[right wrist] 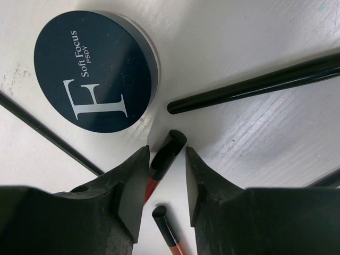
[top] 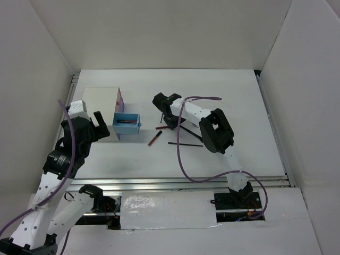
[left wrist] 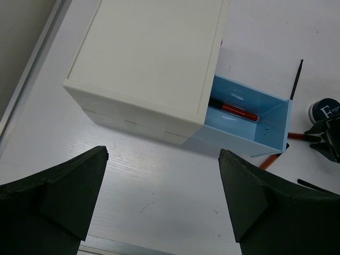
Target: Organize the makeup
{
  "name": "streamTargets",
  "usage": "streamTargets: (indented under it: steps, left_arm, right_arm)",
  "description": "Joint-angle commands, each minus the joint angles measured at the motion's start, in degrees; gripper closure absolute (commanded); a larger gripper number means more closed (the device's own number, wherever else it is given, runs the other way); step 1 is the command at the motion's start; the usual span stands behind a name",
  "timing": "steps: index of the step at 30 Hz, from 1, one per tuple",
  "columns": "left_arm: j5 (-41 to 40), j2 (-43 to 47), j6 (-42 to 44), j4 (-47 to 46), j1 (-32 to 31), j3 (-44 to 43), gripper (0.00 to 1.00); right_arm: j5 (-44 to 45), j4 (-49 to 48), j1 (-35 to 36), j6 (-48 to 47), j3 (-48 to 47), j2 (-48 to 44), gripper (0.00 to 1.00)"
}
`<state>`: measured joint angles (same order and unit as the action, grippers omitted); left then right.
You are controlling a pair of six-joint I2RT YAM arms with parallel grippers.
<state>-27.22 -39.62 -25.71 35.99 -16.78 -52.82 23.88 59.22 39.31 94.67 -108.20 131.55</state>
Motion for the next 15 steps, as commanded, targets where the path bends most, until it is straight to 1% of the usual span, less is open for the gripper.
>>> streamTargets:
  steps: [1,3,10,12,15]
  left_arm:
    - [-1.3,0.9,-0.5,-1.1,-0.4,0.0,0.01]
    - [-1.3,1.0,-0.5,-1.1,-0.4,0.1,0.01]
    - [-1.3,1.1,-0.5,-1.1,-0.5,0.1,0.01]
    - [-1.3,1.1,-0.5,-1.1,-0.5,0.1,0.01]
    - [-1.3,1.1,-0.5,-1.2,-0.5,0.1,0.01]
  right_arm:
    - [-0.2,0.6,-0.6,1.2,0.2,0.4,0.60]
    - [-0.9,0.6,-0.9,1.4,0.2,0.4,0.63]
    - [-3.3,-0.5,-1.6,1.9,0.1,0.5,0.69]
    - [-3.6,-0.6,-1.7,2.1,0.1,0.6,0.78]
    - [-4.4,-1.1,-2.0,2.3,-0.1,0.6,0.80]
